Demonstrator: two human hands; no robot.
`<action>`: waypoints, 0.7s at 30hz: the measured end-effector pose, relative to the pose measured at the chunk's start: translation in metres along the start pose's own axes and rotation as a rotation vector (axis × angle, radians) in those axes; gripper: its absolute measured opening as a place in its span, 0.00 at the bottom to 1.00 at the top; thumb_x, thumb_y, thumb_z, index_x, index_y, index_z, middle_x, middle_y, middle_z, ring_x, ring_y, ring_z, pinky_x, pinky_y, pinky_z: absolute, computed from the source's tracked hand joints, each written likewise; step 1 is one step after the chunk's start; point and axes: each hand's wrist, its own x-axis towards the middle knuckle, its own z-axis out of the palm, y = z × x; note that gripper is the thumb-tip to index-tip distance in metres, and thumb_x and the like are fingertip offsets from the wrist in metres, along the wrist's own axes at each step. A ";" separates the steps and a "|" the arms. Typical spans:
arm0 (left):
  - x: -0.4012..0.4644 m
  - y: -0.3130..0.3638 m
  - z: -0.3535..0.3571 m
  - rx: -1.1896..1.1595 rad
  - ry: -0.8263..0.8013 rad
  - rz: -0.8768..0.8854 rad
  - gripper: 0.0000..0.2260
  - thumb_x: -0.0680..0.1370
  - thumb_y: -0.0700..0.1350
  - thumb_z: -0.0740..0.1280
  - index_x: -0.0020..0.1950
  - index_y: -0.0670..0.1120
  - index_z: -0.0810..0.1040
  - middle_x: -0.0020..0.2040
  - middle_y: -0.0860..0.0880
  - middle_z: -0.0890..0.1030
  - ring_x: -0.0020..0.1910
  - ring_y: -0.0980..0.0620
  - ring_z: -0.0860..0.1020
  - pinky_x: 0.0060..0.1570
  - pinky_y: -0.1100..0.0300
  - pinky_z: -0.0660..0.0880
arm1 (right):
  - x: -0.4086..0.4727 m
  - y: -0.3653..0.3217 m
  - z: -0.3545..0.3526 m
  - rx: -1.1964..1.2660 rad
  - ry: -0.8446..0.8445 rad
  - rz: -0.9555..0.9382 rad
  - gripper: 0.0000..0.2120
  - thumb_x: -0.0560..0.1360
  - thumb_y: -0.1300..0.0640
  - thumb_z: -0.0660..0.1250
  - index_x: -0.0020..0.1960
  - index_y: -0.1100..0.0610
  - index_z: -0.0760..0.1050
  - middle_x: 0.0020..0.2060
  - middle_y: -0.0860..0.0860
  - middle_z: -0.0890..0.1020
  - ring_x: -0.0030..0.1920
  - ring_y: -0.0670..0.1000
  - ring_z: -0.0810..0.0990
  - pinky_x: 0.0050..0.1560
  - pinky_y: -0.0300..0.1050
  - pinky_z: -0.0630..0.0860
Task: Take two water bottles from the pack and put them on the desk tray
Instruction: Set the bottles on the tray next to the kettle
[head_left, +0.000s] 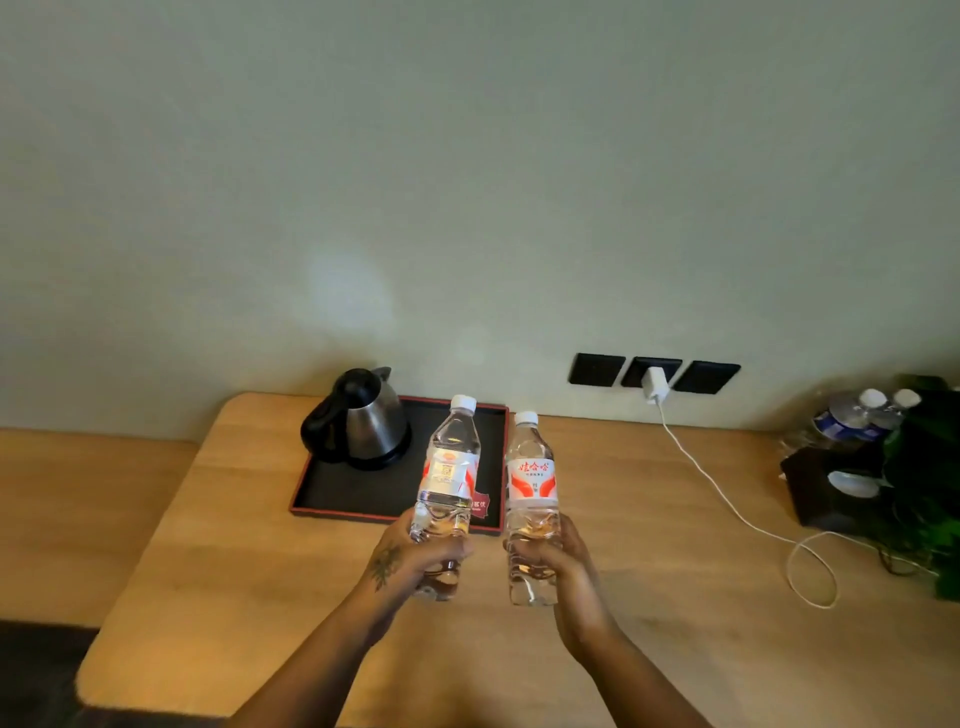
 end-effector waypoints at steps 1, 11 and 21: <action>0.005 0.002 0.002 -0.017 0.015 0.004 0.33 0.57 0.56 0.84 0.61 0.53 0.83 0.46 0.50 0.91 0.41 0.51 0.90 0.34 0.62 0.83 | 0.008 -0.004 -0.003 0.001 -0.014 0.004 0.33 0.59 0.52 0.78 0.65 0.53 0.81 0.55 0.57 0.89 0.56 0.58 0.87 0.49 0.46 0.81; 0.105 0.042 -0.001 0.018 -0.029 0.151 0.32 0.64 0.48 0.85 0.66 0.50 0.81 0.53 0.51 0.88 0.55 0.51 0.86 0.55 0.54 0.79 | 0.113 -0.031 0.003 -0.127 -0.186 0.014 0.38 0.66 0.60 0.79 0.72 0.43 0.69 0.60 0.46 0.87 0.60 0.49 0.87 0.55 0.46 0.82; 0.256 0.033 -0.005 0.095 -0.129 0.399 0.30 0.67 0.25 0.81 0.60 0.53 0.87 0.56 0.51 0.91 0.59 0.49 0.88 0.60 0.53 0.84 | 0.263 -0.016 0.024 -0.341 -0.218 -0.132 0.42 0.67 0.67 0.82 0.70 0.37 0.69 0.66 0.47 0.83 0.67 0.48 0.83 0.67 0.55 0.82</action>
